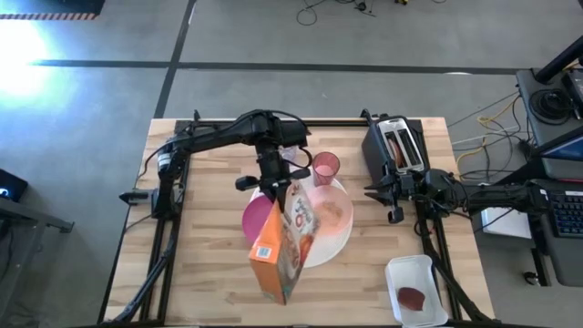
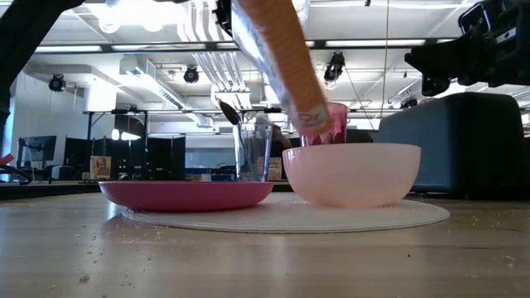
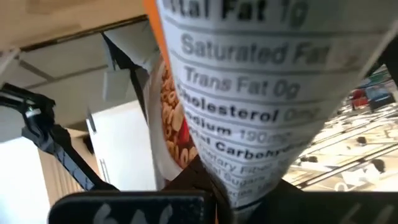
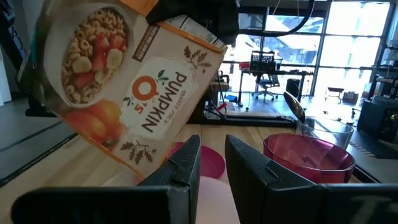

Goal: Arrange a breakfast setting
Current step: Pour the cereal from the orange cereal box into the orange bowl

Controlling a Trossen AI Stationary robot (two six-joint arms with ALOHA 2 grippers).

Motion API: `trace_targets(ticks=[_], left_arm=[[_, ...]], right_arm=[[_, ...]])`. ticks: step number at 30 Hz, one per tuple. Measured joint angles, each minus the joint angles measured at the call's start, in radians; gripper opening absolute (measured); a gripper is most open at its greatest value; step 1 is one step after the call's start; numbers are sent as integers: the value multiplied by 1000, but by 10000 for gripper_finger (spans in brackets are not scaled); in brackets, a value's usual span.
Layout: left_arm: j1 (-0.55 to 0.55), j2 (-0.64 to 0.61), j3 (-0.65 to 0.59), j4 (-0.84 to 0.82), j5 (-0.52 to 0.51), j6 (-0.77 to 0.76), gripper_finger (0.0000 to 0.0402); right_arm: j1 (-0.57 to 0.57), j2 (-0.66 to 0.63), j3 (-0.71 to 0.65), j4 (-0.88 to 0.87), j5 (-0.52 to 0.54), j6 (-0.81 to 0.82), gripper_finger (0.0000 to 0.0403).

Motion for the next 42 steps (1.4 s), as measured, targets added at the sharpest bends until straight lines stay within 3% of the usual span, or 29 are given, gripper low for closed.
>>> trace_targets(ticks=[25, 42], left_arm=[[49, 13, -1, 52, 55, -173, 0], [53, 13, -1, 397, 89, -492, 0]], right_arm=[[0, 1, 0, 0, 0, 0, 63], [0, 1, 0, -1, 0, 0, 63]])
